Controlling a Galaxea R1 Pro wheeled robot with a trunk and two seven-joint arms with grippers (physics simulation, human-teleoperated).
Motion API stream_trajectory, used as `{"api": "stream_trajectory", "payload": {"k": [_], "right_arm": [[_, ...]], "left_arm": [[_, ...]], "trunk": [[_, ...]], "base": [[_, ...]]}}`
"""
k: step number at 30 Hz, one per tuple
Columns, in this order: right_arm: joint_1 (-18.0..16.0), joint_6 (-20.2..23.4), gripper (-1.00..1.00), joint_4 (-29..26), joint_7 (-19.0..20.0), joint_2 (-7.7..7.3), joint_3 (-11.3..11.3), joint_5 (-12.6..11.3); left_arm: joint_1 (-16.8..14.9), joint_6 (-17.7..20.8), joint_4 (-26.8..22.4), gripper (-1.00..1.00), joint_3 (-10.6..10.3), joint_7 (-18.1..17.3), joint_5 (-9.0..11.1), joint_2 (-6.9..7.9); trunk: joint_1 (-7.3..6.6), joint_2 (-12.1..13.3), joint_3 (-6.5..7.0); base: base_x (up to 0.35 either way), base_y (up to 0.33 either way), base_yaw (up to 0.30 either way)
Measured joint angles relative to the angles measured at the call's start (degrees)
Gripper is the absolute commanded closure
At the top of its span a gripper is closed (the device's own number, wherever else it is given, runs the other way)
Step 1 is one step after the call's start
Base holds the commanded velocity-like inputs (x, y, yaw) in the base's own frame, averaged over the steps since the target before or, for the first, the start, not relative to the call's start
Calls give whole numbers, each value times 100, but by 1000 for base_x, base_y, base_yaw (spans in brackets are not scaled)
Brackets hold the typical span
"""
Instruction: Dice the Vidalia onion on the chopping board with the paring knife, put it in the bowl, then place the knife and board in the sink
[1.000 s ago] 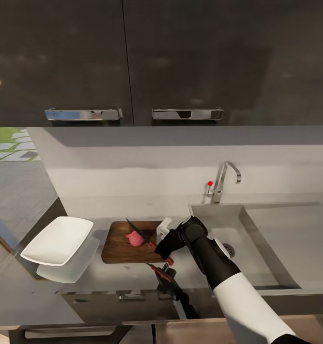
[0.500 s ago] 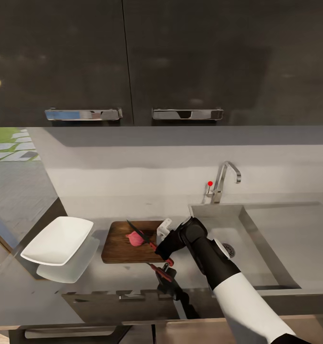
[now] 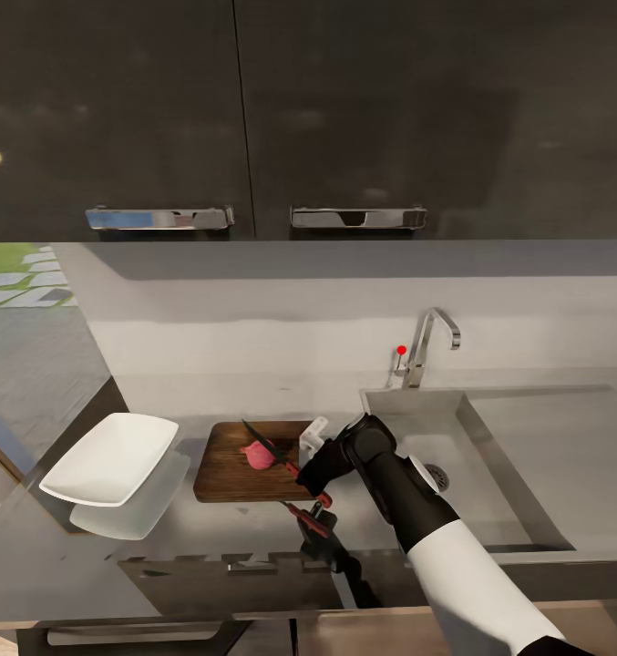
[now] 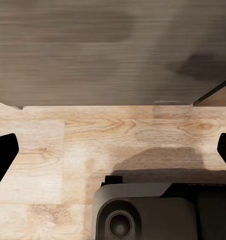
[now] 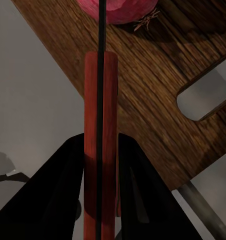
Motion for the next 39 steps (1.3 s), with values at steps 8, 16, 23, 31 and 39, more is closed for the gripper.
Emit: {"api": "stream_trajectory", "payload": {"k": [8,16,23,31,39], "right_arm": [[0,0,100,0,1,0,0,0],[0,-1,100,0,9,0,-6,0],[0,-16,100,-34,33,0,-17,-54],[0,-6,100,-35,21,0,-25,-200],[0,-1,100,-35,11,0,-25,-382]], "left_arm": [[0,0,0,-100,0,0,0,0],[0,0,0,-100,0,-1,0,0],[0,-9,38,-100,0,5,1,14],[0,-9,118,-100,7,1,1,10],[0,-12,131,-100,9,-1,1,9]], "trunk": [[0,0,-14],[0,0,-32],[0,0,-33],[0,0,-33],[0,0,-33]], "base": [[0,0,0],[0,0,0],[0,0,0],[0,0,0],[0,0,0]]}}
